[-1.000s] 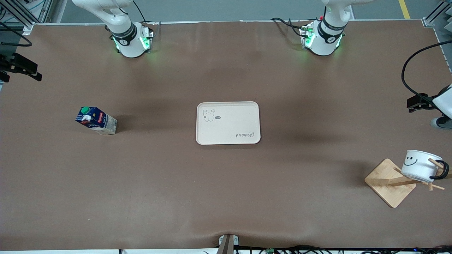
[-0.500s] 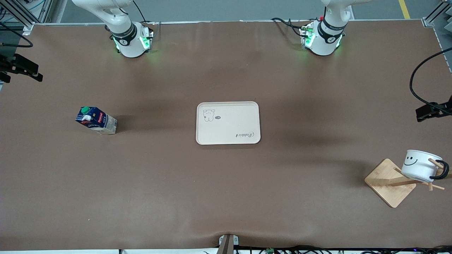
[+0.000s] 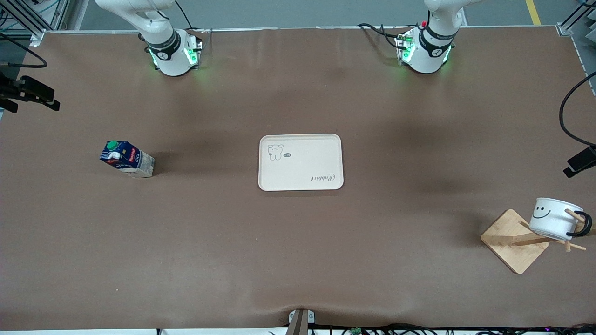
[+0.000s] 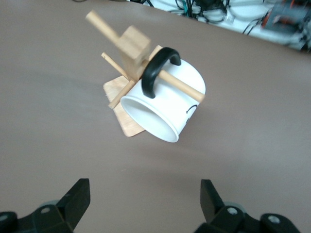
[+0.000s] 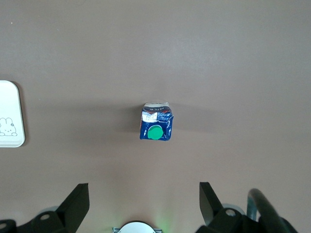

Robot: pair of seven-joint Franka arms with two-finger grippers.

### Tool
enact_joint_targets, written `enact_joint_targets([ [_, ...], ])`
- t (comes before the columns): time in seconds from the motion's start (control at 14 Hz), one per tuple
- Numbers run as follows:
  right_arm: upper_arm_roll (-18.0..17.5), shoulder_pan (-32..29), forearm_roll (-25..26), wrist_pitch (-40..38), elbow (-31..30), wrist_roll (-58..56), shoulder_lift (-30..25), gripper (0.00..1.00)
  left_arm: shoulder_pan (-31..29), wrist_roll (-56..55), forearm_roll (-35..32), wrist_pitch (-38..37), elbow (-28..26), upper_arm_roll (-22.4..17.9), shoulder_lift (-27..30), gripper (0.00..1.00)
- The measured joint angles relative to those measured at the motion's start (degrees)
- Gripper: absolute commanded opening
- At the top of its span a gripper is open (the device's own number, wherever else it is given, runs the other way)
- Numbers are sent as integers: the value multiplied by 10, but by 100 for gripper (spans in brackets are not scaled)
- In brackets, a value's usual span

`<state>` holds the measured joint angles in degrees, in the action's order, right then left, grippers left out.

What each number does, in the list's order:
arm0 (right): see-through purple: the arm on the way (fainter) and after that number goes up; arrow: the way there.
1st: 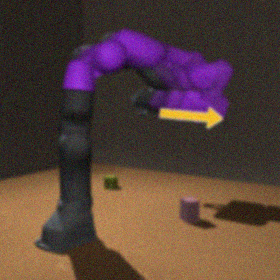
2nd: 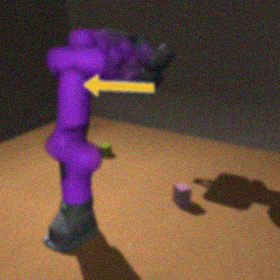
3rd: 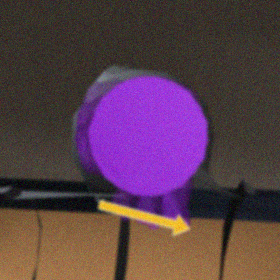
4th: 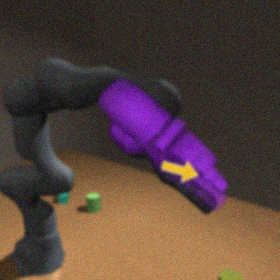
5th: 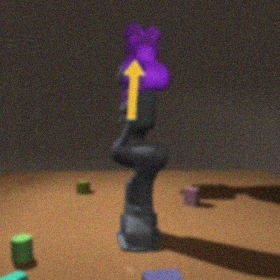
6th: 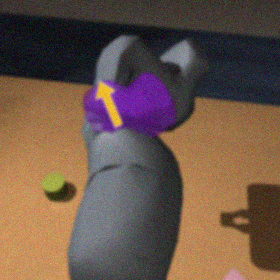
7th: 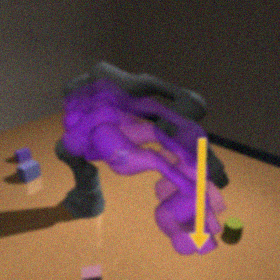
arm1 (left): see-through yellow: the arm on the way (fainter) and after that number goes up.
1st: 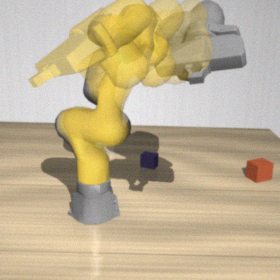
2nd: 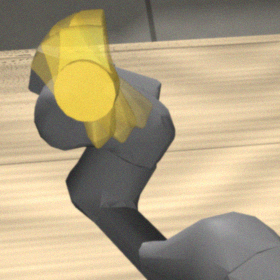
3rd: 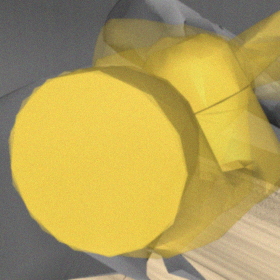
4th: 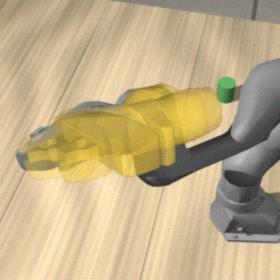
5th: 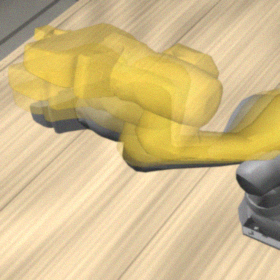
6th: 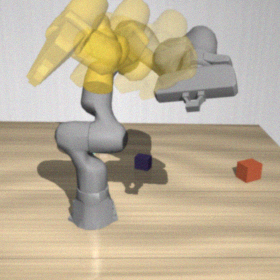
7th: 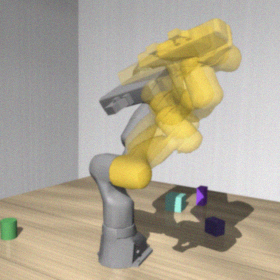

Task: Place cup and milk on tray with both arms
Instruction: 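Move the left gripper toward the white mug on the wooden stand, then lower the left gripper and grasp the white mug's rim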

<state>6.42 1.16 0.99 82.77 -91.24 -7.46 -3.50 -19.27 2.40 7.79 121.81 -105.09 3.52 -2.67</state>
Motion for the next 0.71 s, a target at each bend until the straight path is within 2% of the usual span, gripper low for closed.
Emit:
enact_joint_targets([
  [0.14,0,0,0,0,0,0,0,100,-8,-1,32,50,-52,0,20,100],
  [0.36,-1,0,0,0,1,0,0,100,-6,-4,37,142,-105,3,25,100],
  [0.71,-1,0,0,-1,1,0,0,100,0,-7,37,245,-125,28,-1,100],
])
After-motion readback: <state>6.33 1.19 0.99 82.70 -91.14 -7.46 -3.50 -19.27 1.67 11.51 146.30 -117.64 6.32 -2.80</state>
